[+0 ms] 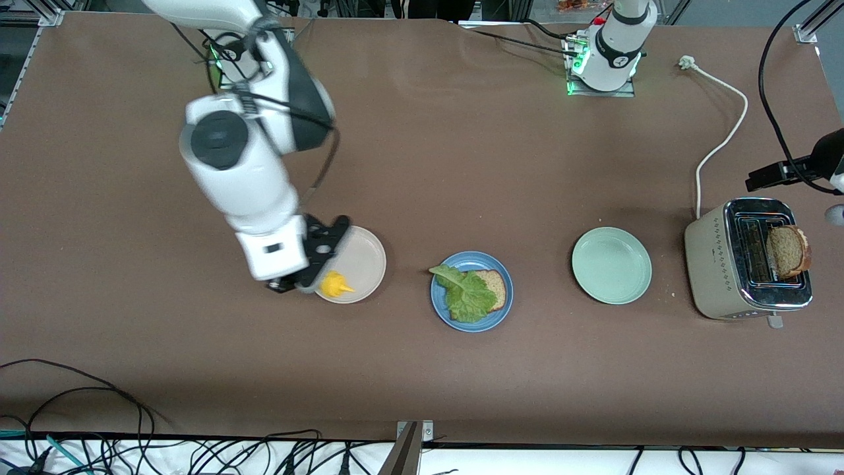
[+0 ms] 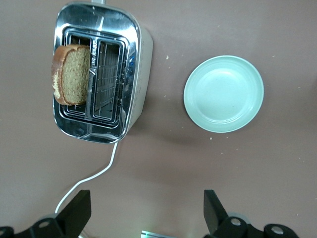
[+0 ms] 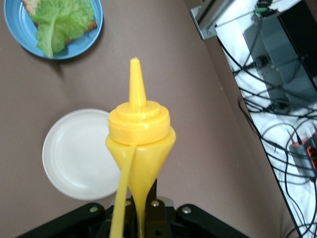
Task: Make sandwich in blue plate with both arms
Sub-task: 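Carry the yellow bottle back beside the white plate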
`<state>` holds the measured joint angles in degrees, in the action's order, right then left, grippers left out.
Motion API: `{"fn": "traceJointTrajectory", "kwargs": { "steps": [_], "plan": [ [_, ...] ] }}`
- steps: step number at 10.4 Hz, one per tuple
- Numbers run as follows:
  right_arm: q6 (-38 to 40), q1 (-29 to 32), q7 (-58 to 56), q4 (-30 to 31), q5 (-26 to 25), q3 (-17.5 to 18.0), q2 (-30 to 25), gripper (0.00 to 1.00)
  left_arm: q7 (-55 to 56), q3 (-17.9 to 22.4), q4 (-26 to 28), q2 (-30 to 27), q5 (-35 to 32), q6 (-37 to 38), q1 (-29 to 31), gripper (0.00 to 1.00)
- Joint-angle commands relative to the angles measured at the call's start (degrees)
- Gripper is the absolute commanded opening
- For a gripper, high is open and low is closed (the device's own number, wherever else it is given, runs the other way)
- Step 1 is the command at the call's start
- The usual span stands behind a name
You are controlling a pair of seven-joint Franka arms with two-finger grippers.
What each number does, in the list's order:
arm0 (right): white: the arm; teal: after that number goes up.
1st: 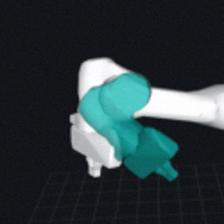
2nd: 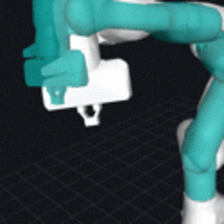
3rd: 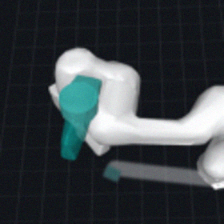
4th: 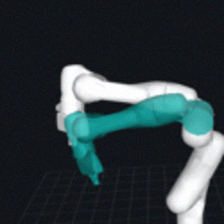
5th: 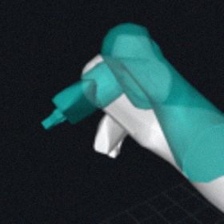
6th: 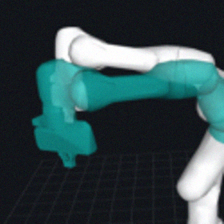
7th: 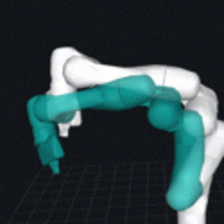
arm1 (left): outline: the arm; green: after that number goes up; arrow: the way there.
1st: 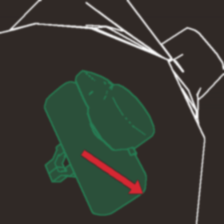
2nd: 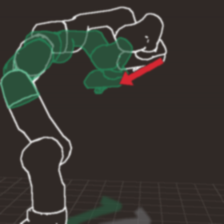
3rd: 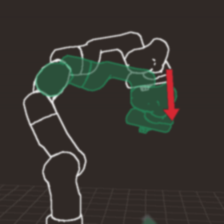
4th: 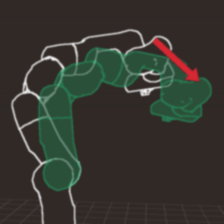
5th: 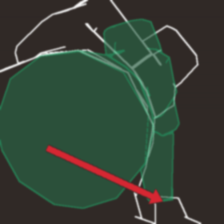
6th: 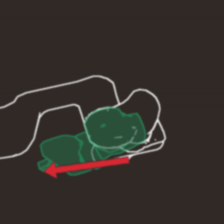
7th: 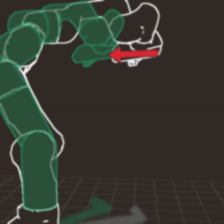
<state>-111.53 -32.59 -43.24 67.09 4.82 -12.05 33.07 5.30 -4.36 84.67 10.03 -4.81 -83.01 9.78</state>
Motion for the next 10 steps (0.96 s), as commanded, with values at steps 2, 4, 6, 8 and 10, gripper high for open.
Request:
{"fn": "traceJointTrajectory", "kwargs": {
  "steps": [2, 4, 6, 8, 10],
  "plan": [
    [2.0, 14.5, -26.0, 19.1, 20.1, 1.0, -12.5, 0.0, -0.6, -0.1, -0.7, 4.5, -4.0, 0.2, 3.0, 1.0],
    [5.1, 21.8, -40.2, 22.1, 29.7, 0.9, -11.0, 0.0, -3.9, -0.1, -0.9, 6.6, -6.4, -1.1, 4.0, 1.0],
    [6.7, 26.6, -52.8, 25.3, 38.8, 1.0, -7.7, 0.0, -9.4, -0.2, -0.9, 8.2, -6.4, -5.6, 7.1, 1.0],
    [13.9, 30.5, -62.7, 25.9, 48.8, 0.9, -3.0, 0.0, -15.5, -0.2, -0.9, 9.7, -6.1, -10.5, 8.9, 1.0],
    [18.8, 33.4, -72.4, 25.9, 53.4, 1.0, 1.7, 0.0, -19.8, -0.2, -0.9, 11.0, -5.9, -14.1, 10.5, 1.0]
  ]
}}
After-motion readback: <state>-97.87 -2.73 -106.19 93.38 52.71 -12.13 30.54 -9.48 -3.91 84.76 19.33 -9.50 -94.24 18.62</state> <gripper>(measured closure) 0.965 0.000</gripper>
